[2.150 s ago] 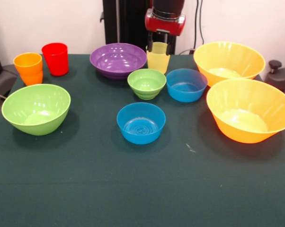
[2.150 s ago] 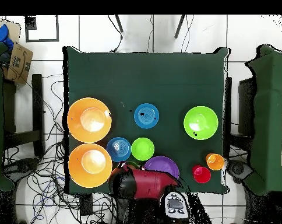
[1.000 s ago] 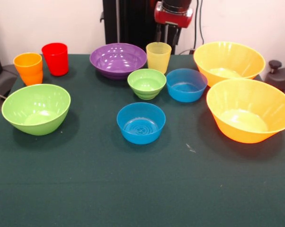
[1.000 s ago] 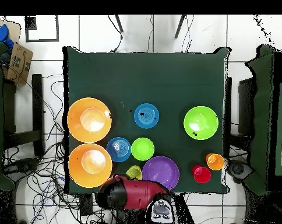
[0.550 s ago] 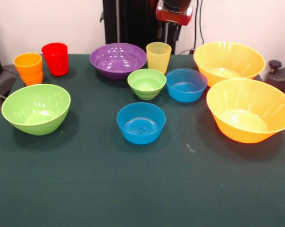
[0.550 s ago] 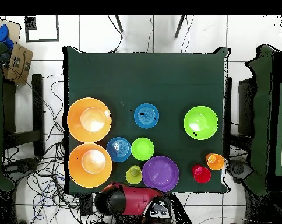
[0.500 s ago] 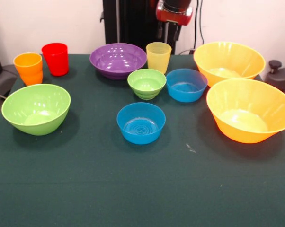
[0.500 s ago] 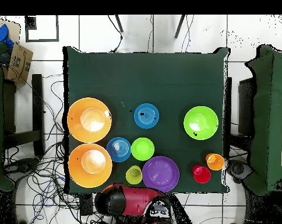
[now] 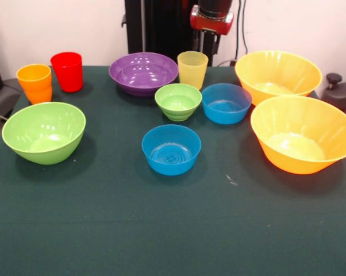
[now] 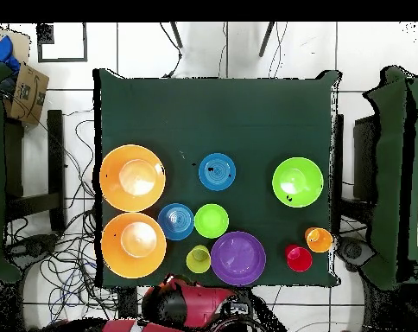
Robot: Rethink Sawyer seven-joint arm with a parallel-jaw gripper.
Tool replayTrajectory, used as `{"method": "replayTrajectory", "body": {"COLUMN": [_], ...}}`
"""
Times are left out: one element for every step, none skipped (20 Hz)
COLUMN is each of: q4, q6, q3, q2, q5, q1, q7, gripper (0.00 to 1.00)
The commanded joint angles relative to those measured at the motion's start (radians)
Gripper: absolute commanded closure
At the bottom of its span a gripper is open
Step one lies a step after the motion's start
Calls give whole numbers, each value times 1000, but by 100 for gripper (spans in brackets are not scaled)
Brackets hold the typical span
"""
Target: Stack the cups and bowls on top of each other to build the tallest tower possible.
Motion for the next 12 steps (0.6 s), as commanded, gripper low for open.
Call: {"method": "replayTrajectory", "body": {"q4": [-14, -14, -15, -22, -26, -27, -32, -34, -39, -40, -42, -43], "q6": [-121, -118, -115, -99, -91, -87, -82, -81, -77, -77, -75, -73], "q3": [118, 118, 119, 114, 114, 113, 115, 115, 115, 115, 117, 117], "q2": [27, 25, 23, 12, 8, 7, 6, 5, 4, 3, 2, 1], "q5": [24, 24, 23, 29, 31, 32, 29, 29, 27, 26, 24, 24], "q1": [-8, -7, -6, 3, 4, 6, 2, 3, -2, -2, -7, -8], "q7": [218, 220, 221, 218, 218, 220, 218, 219, 217, 217, 216, 215], "gripper": [0, 0, 0, 0, 0, 0, 0, 0, 0, 0, 0, 0]}}
